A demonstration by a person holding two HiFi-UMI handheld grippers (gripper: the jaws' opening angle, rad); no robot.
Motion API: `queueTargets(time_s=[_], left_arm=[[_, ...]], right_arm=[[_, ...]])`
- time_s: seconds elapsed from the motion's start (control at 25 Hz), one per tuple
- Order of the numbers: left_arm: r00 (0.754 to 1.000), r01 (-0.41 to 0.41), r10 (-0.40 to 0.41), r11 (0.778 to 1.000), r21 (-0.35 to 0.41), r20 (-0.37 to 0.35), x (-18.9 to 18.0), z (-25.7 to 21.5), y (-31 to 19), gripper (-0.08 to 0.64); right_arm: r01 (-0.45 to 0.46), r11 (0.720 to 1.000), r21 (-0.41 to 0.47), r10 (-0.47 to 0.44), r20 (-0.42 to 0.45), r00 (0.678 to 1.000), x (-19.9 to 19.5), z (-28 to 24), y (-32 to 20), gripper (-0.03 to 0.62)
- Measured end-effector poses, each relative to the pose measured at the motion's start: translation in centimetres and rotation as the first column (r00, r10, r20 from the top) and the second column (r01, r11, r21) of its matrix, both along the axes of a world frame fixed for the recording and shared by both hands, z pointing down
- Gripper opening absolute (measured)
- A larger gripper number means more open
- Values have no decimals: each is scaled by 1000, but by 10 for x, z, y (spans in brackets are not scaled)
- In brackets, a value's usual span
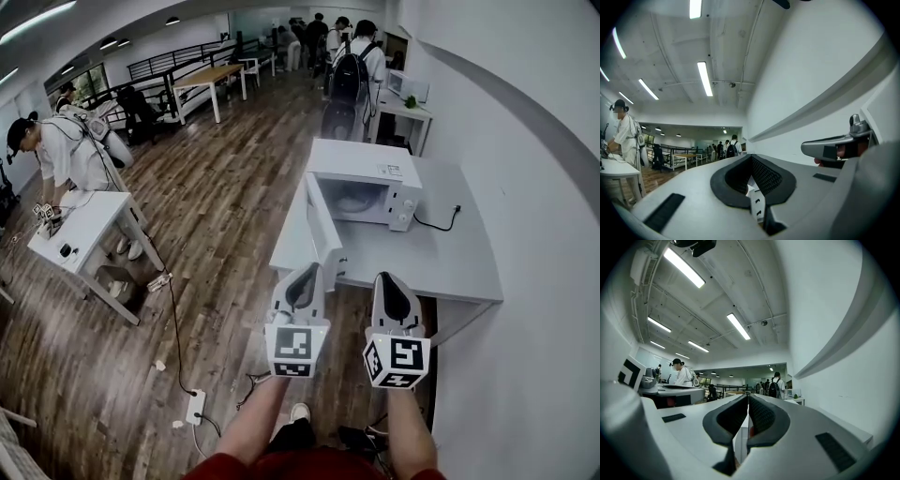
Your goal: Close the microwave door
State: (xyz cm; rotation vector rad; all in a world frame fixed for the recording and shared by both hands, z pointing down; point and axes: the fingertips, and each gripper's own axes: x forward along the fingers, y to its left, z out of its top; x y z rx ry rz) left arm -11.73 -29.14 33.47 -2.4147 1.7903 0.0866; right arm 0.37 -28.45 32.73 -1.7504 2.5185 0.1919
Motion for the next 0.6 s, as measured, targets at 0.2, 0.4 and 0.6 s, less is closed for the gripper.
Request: queueTargets(time_s=[0.2,0.4,0.6], left_arm=[[1000,-16,16,1000,3,-9,-21,1,-53,26],[999,-40,39,999,-10,-11,-27,17,-91,26],[998,-67,67,997,-39,3,-24,42,-115,26]], right_arm=[[-15,1000,-1,15,-7,1000,-21,0,-52,29],[-39,999,-15,39,-17,999,-28,13,-85,29],[-57,997,-60,56,-15,998,-28,38,-110,29]])
